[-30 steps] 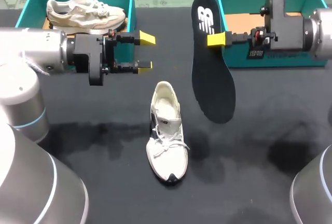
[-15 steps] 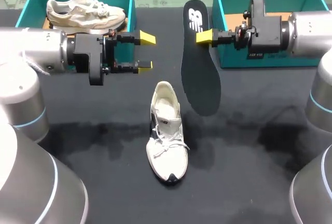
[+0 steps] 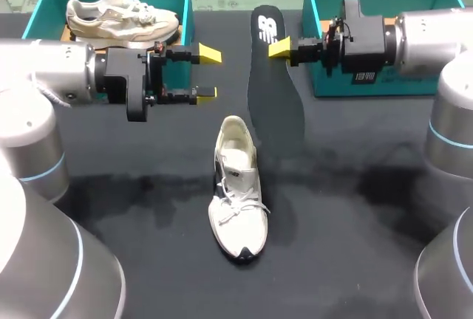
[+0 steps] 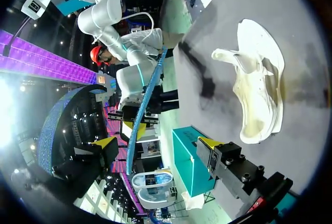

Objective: Take the shoe out of the shoebox, open the shoe tongue, remove and reinsert the insole, then place the shoe into the shoebox

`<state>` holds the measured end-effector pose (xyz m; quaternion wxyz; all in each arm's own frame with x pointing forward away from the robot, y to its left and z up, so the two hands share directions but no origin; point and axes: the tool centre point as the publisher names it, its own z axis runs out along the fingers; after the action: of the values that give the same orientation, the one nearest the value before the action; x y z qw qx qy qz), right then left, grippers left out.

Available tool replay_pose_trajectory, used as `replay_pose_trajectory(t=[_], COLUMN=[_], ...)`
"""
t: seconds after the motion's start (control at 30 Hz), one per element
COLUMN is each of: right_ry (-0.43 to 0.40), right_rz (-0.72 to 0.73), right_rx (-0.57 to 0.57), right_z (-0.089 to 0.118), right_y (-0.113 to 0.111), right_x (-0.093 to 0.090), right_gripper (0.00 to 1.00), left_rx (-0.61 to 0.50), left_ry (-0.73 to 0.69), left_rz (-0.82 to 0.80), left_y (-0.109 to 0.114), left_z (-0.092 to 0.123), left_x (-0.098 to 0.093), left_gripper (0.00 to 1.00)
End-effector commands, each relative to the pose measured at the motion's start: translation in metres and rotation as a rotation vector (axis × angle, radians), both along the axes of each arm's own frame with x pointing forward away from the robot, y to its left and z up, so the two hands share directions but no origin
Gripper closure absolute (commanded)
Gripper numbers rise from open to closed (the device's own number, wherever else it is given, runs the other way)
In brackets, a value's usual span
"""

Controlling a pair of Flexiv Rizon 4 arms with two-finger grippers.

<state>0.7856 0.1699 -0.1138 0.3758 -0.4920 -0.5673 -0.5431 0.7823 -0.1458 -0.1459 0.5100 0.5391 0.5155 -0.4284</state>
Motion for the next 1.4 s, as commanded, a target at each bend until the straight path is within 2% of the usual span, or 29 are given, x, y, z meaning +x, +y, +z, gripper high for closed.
replay_pose_trajectory(t=[0.03,0.27,0.33,0.47,0.6,0.93,1.1,1.13,1.17,1.3,1.4], right_ry=[0.023,0.023,0.023,0.145,0.221,0.313,0.337,0.339,0.347,0.352,0.357], right_rz=[0.012,0.012,0.012,-0.021,-0.042,-0.085,-0.098,-0.099,-0.105,-0.110,-0.109], right_rx=[-0.017,-0.017,-0.017,0.005,0.021,0.062,0.078,0.079,0.080,0.085,0.087], right_z=[-0.006,-0.006,-0.006,-0.013,-0.022,-0.040,-0.048,-0.050,-0.051,-0.053,-0.054], right_y=[0.014,0.014,0.014,0.026,0.034,0.049,0.050,0.050,0.049,0.048,0.048], right_x=[0.011,0.011,0.011,0.024,0.029,0.042,0.048,0.048,0.049,0.051,0.053], right_gripper=[1.00,1.00,1.00,1.00,1.00,1.00,1.00,1.00,1.00,1.00,1.00], left_rx=[0.000,0.000,-0.030,-0.060,-0.067,-0.063,-0.046,-0.041,-0.037,-0.025,-0.019], left_ry=[-0.002,-0.002,0.030,0.068,0.081,0.079,0.072,0.069,0.066,0.057,0.054], left_rz=[0.000,0.000,-0.013,-0.023,-0.011,-0.027,-0.035,-0.037,-0.038,-0.036,-0.032], left_y=[-0.001,-0.001,-0.005,-0.006,-0.009,-0.026,-0.030,-0.030,-0.030,-0.030,-0.030], left_z=[-0.001,-0.001,-0.003,-0.004,-0.005,-0.011,-0.015,-0.015,-0.015,-0.017,-0.019], left_x=[0.000,0.000,0.004,0.010,0.016,0.017,0.015,0.014,0.014,0.013,0.013], left_gripper=[0.00,0.00,0.00,0.00,0.00,0.01,0.30,0.43,0.48,0.53,0.61])
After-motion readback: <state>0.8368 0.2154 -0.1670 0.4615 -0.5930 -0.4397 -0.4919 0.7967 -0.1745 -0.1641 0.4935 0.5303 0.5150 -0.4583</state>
